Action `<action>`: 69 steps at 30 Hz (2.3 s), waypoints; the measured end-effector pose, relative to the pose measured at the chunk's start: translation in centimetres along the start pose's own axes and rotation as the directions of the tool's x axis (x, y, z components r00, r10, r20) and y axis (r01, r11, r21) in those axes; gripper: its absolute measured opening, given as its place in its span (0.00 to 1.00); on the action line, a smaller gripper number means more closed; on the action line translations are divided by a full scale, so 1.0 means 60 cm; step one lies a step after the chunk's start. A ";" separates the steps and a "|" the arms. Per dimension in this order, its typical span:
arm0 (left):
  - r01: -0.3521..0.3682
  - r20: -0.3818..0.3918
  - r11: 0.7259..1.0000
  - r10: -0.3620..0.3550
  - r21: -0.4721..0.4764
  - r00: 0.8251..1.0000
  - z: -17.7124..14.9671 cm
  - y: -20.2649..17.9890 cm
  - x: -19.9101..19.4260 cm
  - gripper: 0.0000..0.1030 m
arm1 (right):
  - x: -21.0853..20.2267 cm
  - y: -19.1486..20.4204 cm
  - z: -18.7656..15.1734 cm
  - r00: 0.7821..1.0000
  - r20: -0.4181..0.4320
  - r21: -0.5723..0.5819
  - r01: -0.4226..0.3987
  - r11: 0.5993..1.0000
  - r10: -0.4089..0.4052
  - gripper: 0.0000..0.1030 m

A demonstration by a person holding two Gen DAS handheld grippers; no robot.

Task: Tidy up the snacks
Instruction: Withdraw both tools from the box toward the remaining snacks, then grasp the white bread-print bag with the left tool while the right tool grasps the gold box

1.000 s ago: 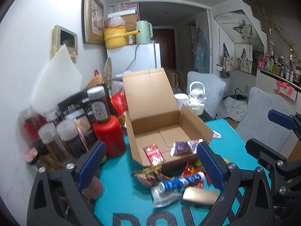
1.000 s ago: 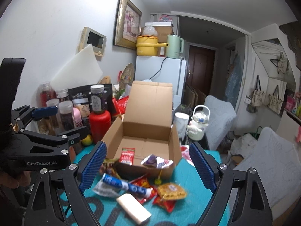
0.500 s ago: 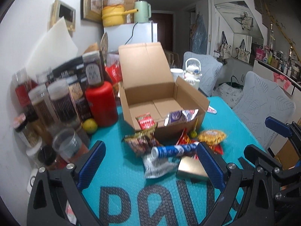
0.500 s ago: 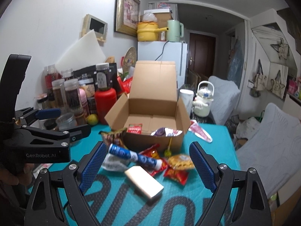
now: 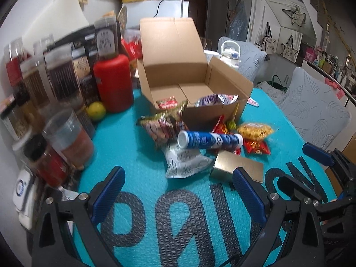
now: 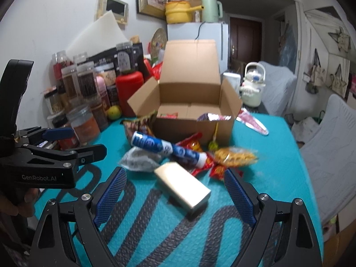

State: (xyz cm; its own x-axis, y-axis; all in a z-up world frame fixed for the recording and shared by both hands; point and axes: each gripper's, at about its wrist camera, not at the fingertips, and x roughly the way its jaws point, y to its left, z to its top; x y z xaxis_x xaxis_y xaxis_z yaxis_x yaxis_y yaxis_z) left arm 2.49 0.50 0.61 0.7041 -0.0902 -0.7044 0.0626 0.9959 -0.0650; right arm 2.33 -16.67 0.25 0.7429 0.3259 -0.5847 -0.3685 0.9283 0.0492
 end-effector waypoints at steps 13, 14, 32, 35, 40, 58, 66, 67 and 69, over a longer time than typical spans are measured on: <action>0.004 -0.077 0.998 -0.008 -0.061 0.997 -0.015 0.017 0.084 0.96 | 0.090 -0.023 -0.022 0.995 -0.093 -0.034 -0.023 0.999 0.020 0.88; 0.003 -0.083 0.998 -0.009 -0.066 0.996 -0.014 0.018 0.091 0.96 | 0.101 -0.027 -0.022 0.994 -0.103 -0.037 -0.025 0.999 0.021 0.88; 0.047 -0.181 0.994 -0.065 -0.101 0.981 0.025 0.017 0.203 0.96 | 0.204 -0.044 -0.021 0.963 -0.256 -0.100 -0.107 0.989 0.079 0.88; 0.053 -0.201 0.993 -0.074 -0.105 0.977 0.029 0.016 0.223 0.96 | 0.215 -0.043 -0.026 0.955 -0.286 -0.100 -0.111 0.989 0.078 0.88; 0.089 -0.201 0.990 -0.109 -0.106 0.974 0.038 0.011 0.243 0.96 | 0.229 -0.048 -0.038 0.937 -0.331 -0.058 -0.135 0.989 0.109 0.75; 0.164 -0.241 0.983 -0.178 -0.077 0.954 0.018 0.004 0.229 0.59 | 0.186 -0.022 -0.069 0.942 -0.322 -0.019 -0.102 0.995 0.091 0.43; 0.174 -0.265 0.983 -0.184 -0.059 0.947 -0.040 0.019 0.163 0.58 | 0.135 -0.029 -0.101 0.948 -0.307 0.038 -0.076 0.996 0.085 0.42; 0.177 -0.268 0.983 -0.185 -0.055 0.945 -0.048 0.020 0.156 0.58 | 0.130 -0.027 -0.105 0.948 -0.308 0.042 -0.077 0.996 0.086 0.42; 0.183 -0.275 0.982 -0.189 -0.046 0.943 -0.064 0.021 0.141 0.58 | 0.117 -0.025 -0.114 0.947 -0.308 0.046 -0.079 0.996 0.089 0.42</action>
State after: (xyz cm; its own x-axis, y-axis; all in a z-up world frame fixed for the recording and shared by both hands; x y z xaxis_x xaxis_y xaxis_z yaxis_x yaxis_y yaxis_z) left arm 5.80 0.97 -8.12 0.4574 -0.2735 -0.8462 0.1578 0.9614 -0.2255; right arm 4.27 -17.00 -9.46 0.4985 0.3363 -0.7990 -0.4000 0.9069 0.1321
